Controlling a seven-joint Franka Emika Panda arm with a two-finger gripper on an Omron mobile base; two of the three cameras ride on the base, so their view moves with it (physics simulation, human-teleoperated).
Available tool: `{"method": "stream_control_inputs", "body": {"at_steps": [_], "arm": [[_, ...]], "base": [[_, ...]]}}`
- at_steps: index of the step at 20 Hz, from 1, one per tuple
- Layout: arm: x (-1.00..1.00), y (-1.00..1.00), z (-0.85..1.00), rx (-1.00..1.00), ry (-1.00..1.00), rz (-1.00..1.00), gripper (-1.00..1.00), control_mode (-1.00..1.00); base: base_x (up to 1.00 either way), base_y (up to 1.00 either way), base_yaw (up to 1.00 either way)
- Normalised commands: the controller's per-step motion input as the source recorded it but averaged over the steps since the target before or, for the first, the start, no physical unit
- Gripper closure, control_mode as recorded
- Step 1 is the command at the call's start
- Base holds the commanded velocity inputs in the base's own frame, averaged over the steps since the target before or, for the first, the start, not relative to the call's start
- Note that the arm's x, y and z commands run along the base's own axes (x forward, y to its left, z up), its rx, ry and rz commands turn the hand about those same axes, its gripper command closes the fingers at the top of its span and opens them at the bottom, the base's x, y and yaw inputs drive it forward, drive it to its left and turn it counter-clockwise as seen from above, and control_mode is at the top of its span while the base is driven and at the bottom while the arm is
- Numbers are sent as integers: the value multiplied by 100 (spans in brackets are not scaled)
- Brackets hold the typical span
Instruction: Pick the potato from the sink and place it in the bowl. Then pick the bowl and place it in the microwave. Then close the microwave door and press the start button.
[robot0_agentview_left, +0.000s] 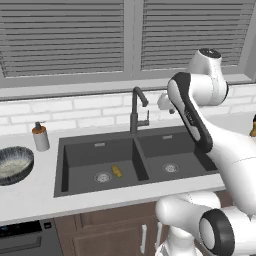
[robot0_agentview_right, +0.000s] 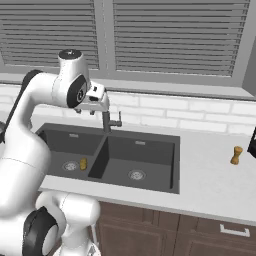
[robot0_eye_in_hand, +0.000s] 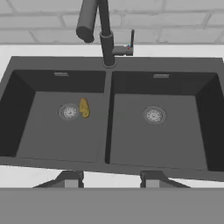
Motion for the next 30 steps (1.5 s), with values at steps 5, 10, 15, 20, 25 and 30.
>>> {"method": "stream_control_inputs", "body": {"at_steps": [5, 10, 15, 20, 25, 30], "arm": [[-55, 15, 0, 0, -16, 5, -100, -100], [-70, 78, -19, -3, -11, 6, -100, -100], [-7, 98, -17, -8, 4, 4, -100, -100], [25, 82, -42, -4, 9, 0, -100, -100], [64, 24, -48, -1, 23, 0, -100, -100], [63, 46, -51, -4, 23, 0, -100, -100]], "base": [[0, 0, 0], [0, 0, 0], [0, 0, 0], [0, 0, 0], [0, 0, 0], [0, 0, 0]]}}
